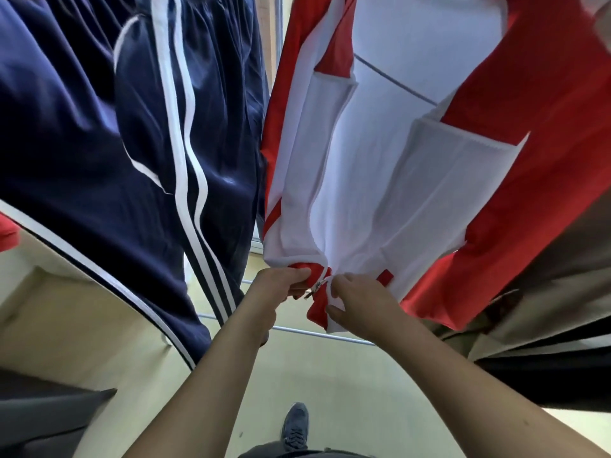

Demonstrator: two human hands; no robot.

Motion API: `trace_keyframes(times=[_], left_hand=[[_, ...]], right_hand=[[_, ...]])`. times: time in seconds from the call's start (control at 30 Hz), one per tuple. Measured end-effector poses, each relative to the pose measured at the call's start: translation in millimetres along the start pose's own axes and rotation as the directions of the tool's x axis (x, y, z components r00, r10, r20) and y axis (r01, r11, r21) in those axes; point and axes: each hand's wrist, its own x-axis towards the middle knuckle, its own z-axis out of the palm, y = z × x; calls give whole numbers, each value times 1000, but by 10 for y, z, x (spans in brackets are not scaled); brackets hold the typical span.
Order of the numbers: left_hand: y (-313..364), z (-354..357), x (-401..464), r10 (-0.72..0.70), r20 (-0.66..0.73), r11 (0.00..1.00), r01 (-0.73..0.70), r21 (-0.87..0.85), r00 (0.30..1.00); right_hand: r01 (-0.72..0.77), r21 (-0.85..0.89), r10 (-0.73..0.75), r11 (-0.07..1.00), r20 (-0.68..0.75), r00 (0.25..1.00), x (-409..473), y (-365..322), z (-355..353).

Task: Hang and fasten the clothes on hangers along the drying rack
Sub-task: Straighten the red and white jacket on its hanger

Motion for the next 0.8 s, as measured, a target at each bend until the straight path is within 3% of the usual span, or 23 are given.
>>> trace_keyframes(times=[0.17,0.6,0.8], left_hand=[[196,115,-100,7,-31,1000,-6,28,999],[329,302,-240,-18,-22,993,20,117,1000],[301,255,-197,-26,-104,985,44,166,994]], right_hand=[[-8,101,19,995,-106,994,-46,-33,152],[-199,-50,159,979,-434,887,-133,-179,126],[-111,-103,49,988,-479,877,-222,-148,114]])
